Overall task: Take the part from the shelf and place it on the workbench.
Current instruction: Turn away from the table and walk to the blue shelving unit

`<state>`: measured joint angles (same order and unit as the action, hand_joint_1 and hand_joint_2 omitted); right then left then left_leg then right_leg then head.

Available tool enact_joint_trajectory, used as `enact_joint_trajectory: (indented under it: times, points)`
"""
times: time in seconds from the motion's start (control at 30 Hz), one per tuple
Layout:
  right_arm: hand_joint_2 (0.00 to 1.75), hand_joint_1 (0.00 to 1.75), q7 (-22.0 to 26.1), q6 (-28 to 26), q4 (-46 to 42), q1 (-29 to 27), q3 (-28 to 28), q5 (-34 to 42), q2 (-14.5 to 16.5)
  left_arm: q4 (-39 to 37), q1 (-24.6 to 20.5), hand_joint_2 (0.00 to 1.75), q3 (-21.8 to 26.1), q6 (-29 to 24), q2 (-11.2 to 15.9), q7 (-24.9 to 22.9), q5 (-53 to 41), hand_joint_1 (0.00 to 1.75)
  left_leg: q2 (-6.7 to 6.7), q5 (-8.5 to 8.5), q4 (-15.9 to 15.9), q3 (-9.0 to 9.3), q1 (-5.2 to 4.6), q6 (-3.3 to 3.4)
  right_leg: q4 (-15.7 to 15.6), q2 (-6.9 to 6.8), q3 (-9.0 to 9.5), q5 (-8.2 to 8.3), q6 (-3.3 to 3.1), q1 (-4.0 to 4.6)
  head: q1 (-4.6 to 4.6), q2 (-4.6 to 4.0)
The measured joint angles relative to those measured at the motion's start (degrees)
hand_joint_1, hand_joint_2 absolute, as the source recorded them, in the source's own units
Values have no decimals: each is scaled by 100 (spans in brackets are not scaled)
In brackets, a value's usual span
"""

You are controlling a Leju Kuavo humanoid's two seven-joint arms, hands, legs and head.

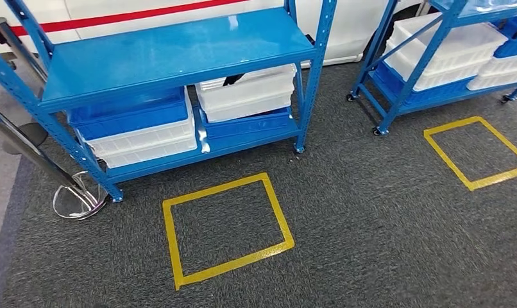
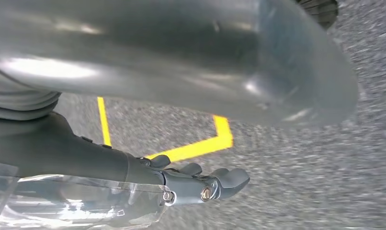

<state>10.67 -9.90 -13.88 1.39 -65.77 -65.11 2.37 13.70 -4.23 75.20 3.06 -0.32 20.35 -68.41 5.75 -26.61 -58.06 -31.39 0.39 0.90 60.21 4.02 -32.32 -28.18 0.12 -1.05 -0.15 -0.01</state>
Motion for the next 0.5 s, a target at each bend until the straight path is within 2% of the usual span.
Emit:
enact_joint_trajectory:
  times: [0.03,0.07,0.1,0.13,0.2,0.23,0.27,0.3,0.33,0.37,0.4,0.47,0.5]
  points:
    - [0,0,-2,1,0,0,0,-3,1,0,-2,0,-1,0,-1,1,-1,0,64,-3,-9,-24,2,-33,-109,72,40,15,-9,3,1,0]
    - [0,0,-5,2,0,1,0,-5,1,0,-1,0,-1,0,-2,1,-2,0,131,1,-10,-48,4,-72,-128,55,50,2,-20,11,1,0]
    - [0,0,-8,4,0,4,0,-7,4,0,8,0,-2,-1,-1,2,-3,0,201,9,2,-61,13,-111,-142,-27,59,10,-41,7,1,1]
    - [0,0,-14,5,-1,9,0,-12,8,0,19,0,-2,-1,-2,3,-4,0,177,-6,-17,-73,17,-144,-169,-96,77,21,-72,3,1,1]
    - [0,0,-21,8,-4,12,0,-27,17,0,24,0,-2,-5,-3,7,-5,0,-106,-211,-329,-209,8,-200,-225,-251,109,37,-145,-16,-36,1]
    - [0,0,-25,8,-5,5,0,-34,19,0,14,0,-2,-7,-5,9,-5,0,-302,-395,-654,-357,11,-222,-234,-332,121,33,-172,-8,-55,1]
    - [0,0,-26,8,-7,-4,0,-42,19,0,0,0,-2,-8,-5,11,-6,0,-430,-589,-1039,-541,17,-247,-235,-415,126,22,-195,1,-73,1]
    - [0,0,-27,8,-7,-10,0,-50,19,0,-7,0,-3,-8,-8,13,-8,0,-489,-718,-1377,-704,29,-270,-232,-503,131,12,-205,9,-76,1]
    - [0,0,-28,8,-7,-12,0,-59,19,0,-5,0,-4,-7,-10,14,-9,0,-518,-750,-1565,-795,41,-287,-228,-586,137,0,-209,15,-76,1]
    - [0,0,-28,9,-7,-10,0,-66,19,0,3,0,-5,-7,-13,16,-10,0,-542,-664,-1527,-773,51,-299,-222,-664,148,-14,-206,18,-76,1]
    - [0,0,-28,10,-7,-7,0,-72,20,0,10,0,-6,-7,-13,17,-10,0,-584,-485,-1273,-642,57,-303,-214,-738,164,-32,-195,19,-77,1]
    - [0,0,-28,13,-7,-4,0,-76,21,0,6,0,-7,-9,-8,22,-9,0,-803,-131,-492,-239,39,-267,-192,-869,209,-80,-151,35,-78,1]
    - [0,0,-28,13,-7,-2,0,-78,21,0,-2,0,-8,-9,-7,25,-9,0,-891,-43,-222,-102,21,-228,-184,-924,228,-102,-121,48,-70,1]
